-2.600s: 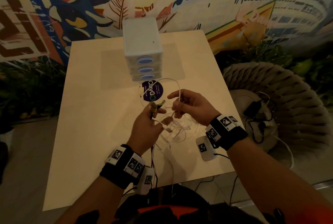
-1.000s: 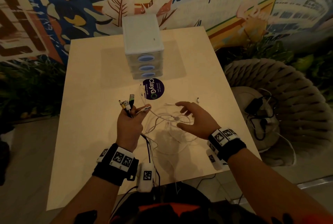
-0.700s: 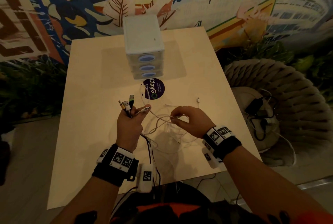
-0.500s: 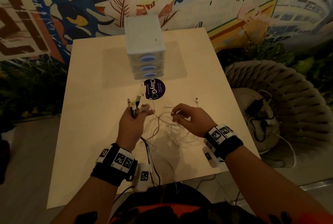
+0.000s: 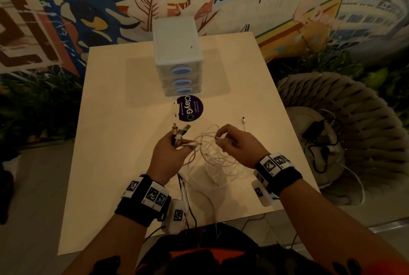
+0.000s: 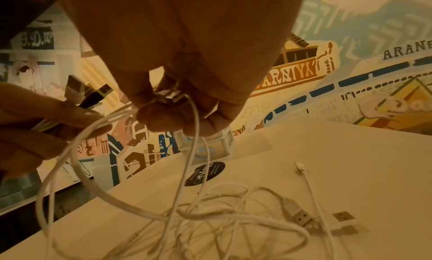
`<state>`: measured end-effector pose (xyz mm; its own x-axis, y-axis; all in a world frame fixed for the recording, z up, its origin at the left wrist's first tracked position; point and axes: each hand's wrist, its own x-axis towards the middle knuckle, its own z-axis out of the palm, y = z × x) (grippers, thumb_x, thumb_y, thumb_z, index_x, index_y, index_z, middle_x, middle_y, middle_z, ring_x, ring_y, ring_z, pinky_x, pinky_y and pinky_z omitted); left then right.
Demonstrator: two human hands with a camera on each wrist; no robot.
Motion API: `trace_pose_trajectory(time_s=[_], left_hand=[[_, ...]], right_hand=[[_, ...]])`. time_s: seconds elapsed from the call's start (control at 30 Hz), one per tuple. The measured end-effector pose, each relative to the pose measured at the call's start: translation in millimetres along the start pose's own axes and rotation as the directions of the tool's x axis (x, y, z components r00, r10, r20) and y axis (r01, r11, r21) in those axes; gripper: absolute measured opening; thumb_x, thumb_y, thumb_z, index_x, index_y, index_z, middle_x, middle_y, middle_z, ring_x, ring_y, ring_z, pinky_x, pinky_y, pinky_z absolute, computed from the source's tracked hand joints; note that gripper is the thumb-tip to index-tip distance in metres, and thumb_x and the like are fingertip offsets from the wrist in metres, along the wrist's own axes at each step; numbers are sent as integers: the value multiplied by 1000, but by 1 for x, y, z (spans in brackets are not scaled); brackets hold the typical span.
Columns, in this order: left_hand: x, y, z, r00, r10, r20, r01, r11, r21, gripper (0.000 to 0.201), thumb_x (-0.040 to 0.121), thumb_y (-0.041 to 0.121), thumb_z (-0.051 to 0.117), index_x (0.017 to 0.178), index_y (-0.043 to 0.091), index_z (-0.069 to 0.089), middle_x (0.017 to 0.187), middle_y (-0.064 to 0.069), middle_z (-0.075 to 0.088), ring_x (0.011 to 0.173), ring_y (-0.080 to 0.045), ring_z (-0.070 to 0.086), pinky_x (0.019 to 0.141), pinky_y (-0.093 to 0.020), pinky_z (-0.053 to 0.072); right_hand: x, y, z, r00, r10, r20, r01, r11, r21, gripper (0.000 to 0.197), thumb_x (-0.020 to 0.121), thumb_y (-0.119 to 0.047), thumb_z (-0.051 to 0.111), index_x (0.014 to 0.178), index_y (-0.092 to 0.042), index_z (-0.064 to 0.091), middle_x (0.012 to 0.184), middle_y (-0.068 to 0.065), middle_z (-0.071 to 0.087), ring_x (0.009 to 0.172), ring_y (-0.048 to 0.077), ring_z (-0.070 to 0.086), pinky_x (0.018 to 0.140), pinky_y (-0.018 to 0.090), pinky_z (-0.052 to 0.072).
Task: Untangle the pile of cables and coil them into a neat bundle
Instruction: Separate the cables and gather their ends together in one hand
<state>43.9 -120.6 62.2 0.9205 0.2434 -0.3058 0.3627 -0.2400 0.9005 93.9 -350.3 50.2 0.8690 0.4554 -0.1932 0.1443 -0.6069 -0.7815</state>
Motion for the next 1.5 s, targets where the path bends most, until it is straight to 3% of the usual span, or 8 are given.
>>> trace_pose_trajectory(time_s=[0.27, 0.37, 0.47, 0.57, 0.7, 0.93, 1.3, 1.5], left_hand=[[1, 4, -2, 990, -63, -124, 41, 984, -175, 17, 83, 18, 83, 79, 23, 67, 81, 8, 74, 76, 0, 69, 95, -44, 54], [2, 9, -5, 977, -131, -167, 73, 945, -318, 33, 84, 17, 83, 67, 24, 55, 83, -1, 74, 79, -29, 70, 101, -64, 44], [3, 10, -9, 970, -178, -164, 95, 903, -418, 41, 83, 16, 84, 64, 27, 48, 105, -20, 75, 54, -8, 57, 105, -71, 34], [6, 5, -9, 963, -195, -186, 96, 892, -442, 45, 80, 20, 86, 58, 29, 48, 91, -17, 69, 46, -4, 42, 74, -48, 51], [9, 0, -9, 964, -203, -173, 107, 887, -449, 47, 81, 25, 86, 49, 32, 52, 83, -10, 58, 48, -14, 22, 46, -27, 26], [8, 1, -4, 970, -221, -100, 146, 860, -489, 54, 81, 22, 85, 65, 26, 34, 51, 9, 38, 41, -12, 18, 45, -30, 19], [10, 3, -2, 967, -252, -25, 195, 804, -562, 42, 82, 20, 83, 69, 27, 43, 58, 2, 23, 38, -11, 15, 38, -22, 17], [10, -1, -9, 985, -158, -75, 123, 931, -344, 30, 77, 37, 87, 85, 16, 66, 69, -1, 53, 42, -9, 30, 46, -28, 27]], right_hand=[[-2, 16, -13, 996, 88, -17, -86, 990, 112, 10, 90, -45, 72, 98, -40, 74, 82, -10, 75, 75, 11, 71, 78, 38, 60], [1, 30, -14, 989, 143, -34, -143, 989, 24, 5, 93, -42, 69, 94, -42, 74, 84, -11, 74, 75, 7, 69, 79, 35, 57], [5, 39, -11, 979, 181, -92, -190, 976, -107, 8, 96, -33, 67, 100, -36, 73, 96, -10, 74, 77, 0, 61, 80, 28, 50], [8, 40, -10, 978, 177, -115, -192, 971, -143, 11, 96, -28, 66, 103, -31, 74, 100, -9, 74, 80, 2, 60, 75, 21, 45], [16, 34, -11, 979, 144, -143, -170, 967, -191, 13, 94, -25, 63, 103, -32, 70, 99, -7, 68, 83, 9, 61, 81, 30, 50], [9, -32, -1, 987, -158, -20, 149, 961, -235, 21, 93, -44, 67, 89, -26, 75, 76, -11, 66, 68, 6, 60, 71, 29, 52], [23, -39, 39, 998, 54, 44, -59, 990, 128, 10, 94, -42, 69, 86, -35, 69, 94, -12, 73, 69, 4, 72, 78, 34, 58], [25, -33, 35, 991, 39, 126, -70, 966, 251, 17, 104, -33, 53, 90, -25, 55, 98, -4, 74, 82, 12, 75, 74, 29, 51]])
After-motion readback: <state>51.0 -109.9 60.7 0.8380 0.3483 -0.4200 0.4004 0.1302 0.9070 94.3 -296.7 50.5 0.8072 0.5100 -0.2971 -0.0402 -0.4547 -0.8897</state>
